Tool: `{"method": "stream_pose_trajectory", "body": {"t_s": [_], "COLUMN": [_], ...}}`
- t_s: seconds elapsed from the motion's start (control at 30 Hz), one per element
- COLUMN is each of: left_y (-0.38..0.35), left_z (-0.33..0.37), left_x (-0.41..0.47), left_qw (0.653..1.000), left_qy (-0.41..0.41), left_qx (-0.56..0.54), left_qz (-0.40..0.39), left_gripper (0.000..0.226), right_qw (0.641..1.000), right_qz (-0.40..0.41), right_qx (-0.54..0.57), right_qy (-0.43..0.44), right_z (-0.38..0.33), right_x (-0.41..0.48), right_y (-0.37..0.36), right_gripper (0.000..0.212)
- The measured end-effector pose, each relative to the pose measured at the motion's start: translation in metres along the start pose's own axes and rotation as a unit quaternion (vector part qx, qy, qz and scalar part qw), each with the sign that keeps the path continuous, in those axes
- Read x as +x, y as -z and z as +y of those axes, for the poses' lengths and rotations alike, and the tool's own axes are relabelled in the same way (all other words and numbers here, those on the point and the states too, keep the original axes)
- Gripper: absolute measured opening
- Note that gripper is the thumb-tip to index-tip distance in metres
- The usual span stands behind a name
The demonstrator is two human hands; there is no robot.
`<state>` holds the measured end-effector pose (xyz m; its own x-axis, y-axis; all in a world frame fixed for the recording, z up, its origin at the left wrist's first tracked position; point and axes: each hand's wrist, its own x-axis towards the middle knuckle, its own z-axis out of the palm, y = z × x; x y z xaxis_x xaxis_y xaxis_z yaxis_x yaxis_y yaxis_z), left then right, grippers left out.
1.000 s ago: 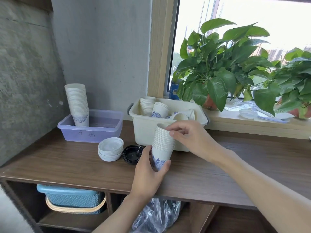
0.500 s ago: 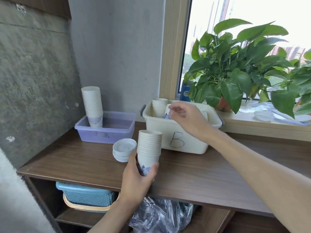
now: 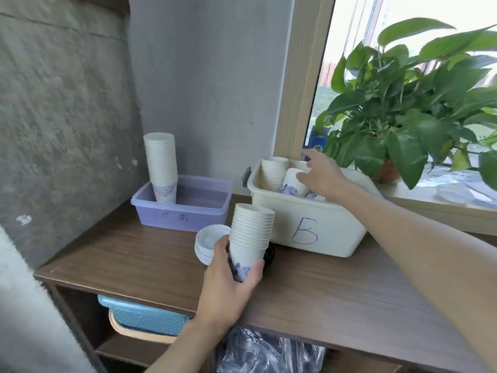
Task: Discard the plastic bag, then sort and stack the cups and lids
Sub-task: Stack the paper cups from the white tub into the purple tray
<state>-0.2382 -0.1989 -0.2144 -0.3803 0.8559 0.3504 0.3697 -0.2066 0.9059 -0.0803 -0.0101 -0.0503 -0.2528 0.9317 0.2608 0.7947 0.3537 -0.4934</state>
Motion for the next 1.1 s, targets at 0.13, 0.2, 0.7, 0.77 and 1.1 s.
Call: {"method": "stream_pose_trajectory", "body": {"t_s": [0.13, 0.2, 0.7, 0.77, 1.1], "left_y": [0.001, 0.001, 0.004, 0.005, 0.007], "left_z": [0.0, 0.001, 0.014, 0.015, 0.02], "left_x": [0.001, 0.001, -0.004, -0.005, -0.009], "left_qw": [1.0, 1.0, 1.0, 1.0, 0.999], "left_qy": [0.0, 0.0, -0.01, -0.012, -0.037], "left_qx": [0.002, 0.007, 0.016, 0.019, 0.007], "left_qz": [0.008, 0.007, -0.006, -0.005, -0.009], "left_gripper": [0.061, 0.06, 0.058, 0.057, 0.06], "right_qw": [0.999, 0.999, 0.96, 0.96, 0.967], "right_qz": [-0.004, 0.024, 0.079, 0.052, -0.068], "right_qx": [0.012, 0.012, 0.208, 0.203, 0.147], "right_qy": [-0.033, -0.021, 0.17, 0.185, 0.196], "right_z": [0.001, 0.0, -0.043, -0.051, -0.05], "right_x": [0.0, -0.002, -0.078, -0.089, -0.106], "right_y": [-0.008, -0.01, 0.044, 0.045, 0.023], "right_gripper": [0.047, 0.031, 0.016, 0.017, 0.007]}}
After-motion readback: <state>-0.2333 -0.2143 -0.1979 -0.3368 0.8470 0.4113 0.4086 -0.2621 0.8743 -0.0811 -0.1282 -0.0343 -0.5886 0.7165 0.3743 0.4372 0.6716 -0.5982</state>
